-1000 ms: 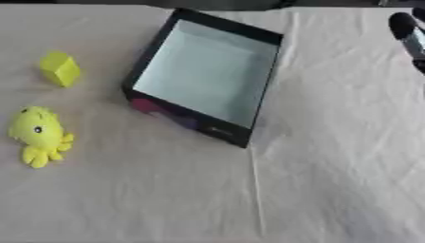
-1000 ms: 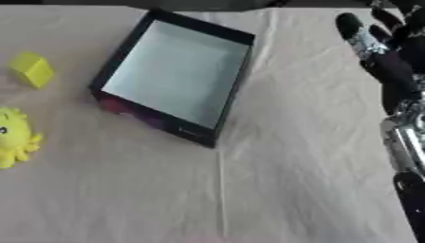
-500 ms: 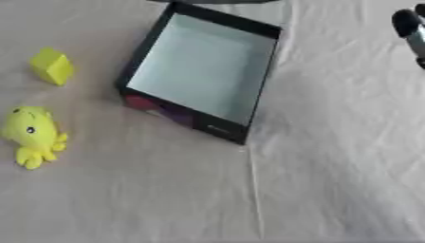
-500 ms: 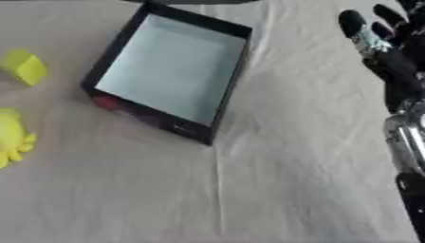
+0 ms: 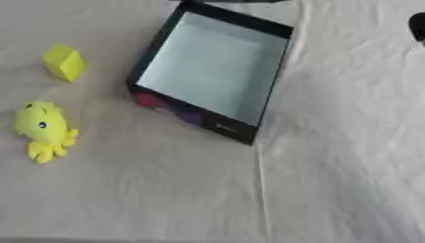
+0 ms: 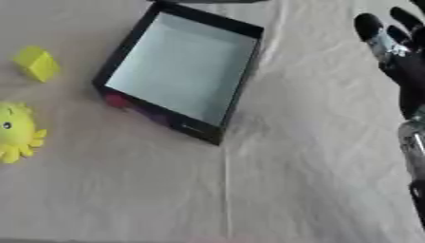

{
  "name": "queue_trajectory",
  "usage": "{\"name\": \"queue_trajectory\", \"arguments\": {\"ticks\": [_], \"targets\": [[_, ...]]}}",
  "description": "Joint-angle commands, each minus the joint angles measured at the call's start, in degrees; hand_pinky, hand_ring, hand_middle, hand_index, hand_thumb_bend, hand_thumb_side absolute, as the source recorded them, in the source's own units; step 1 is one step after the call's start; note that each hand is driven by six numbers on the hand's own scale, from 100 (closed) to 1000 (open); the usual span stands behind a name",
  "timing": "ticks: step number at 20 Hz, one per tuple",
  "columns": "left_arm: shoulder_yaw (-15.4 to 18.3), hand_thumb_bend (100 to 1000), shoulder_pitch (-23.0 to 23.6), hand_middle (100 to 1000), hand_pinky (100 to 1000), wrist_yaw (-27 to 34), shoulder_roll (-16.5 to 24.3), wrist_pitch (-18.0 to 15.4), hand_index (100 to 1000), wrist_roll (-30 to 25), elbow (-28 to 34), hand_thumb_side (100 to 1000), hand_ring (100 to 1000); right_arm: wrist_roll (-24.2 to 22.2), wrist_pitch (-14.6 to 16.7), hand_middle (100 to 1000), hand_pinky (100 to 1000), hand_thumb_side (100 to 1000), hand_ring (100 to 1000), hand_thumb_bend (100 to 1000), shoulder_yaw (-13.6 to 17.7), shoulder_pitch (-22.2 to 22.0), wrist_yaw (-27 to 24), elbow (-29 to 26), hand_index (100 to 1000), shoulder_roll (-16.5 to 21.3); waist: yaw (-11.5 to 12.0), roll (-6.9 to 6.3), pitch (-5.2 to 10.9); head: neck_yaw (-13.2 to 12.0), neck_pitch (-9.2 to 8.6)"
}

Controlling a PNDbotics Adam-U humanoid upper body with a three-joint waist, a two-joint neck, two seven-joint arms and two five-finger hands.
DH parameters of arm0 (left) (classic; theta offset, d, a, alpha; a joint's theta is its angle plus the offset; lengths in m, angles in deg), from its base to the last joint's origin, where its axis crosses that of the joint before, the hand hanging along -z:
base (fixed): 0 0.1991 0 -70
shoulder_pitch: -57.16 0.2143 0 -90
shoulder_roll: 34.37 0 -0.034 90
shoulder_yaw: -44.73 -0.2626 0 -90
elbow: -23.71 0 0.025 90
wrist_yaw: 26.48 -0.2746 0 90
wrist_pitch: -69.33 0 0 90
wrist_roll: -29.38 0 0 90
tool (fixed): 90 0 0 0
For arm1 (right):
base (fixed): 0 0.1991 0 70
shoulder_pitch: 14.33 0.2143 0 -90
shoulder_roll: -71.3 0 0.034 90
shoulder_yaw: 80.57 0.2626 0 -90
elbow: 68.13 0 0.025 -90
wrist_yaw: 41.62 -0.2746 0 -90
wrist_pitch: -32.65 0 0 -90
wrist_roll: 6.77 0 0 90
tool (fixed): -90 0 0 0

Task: Pick up objects on the table and place them in the box.

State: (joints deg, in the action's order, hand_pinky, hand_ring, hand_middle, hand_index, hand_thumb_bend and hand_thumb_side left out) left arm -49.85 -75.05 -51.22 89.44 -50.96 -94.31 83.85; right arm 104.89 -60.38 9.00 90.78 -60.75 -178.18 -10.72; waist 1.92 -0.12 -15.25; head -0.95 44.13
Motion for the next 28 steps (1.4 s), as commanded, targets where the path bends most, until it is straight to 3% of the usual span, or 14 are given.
{"name": "queue_trajectory", "arguments": {"ticks": [1, 13, 28], "targets": [[-0.35, 625, -2.49, 804, 822, -1.21, 0.85, -7.60, 884, -7.17, -0.15, 100, 772, -0.31, 0.19, 943, 935, 296, 910, 691, 0.11, 0.62, -0.55, -0.57, 848, 0.94, -0.14, 0.07, 1.24, -0.50, -0.33], [-1.79, 602, -8.16, 791, 816, -2.93, -3.17, -9.57, 874, -8.44, -1.94, 100, 760, -0.79, 0.05, 943, 935, 294, 910, 692, -0.24, 1.09, -0.83, -0.85, 848, 0.80, -1.74, 0.42, 1.00, 1.40, -1.30], [-3.77, 618, -8.54, 808, 823, -0.14, -2.89, -9.12, 875, -16.07, -0.10, 100, 779, -1.05, 0.02, 944, 935, 292, 910, 691, -0.57, 1.58, -0.80, -0.79, 848, 0.76, -2.85, -0.41, 0.26, 2.11, -2.01]]}}
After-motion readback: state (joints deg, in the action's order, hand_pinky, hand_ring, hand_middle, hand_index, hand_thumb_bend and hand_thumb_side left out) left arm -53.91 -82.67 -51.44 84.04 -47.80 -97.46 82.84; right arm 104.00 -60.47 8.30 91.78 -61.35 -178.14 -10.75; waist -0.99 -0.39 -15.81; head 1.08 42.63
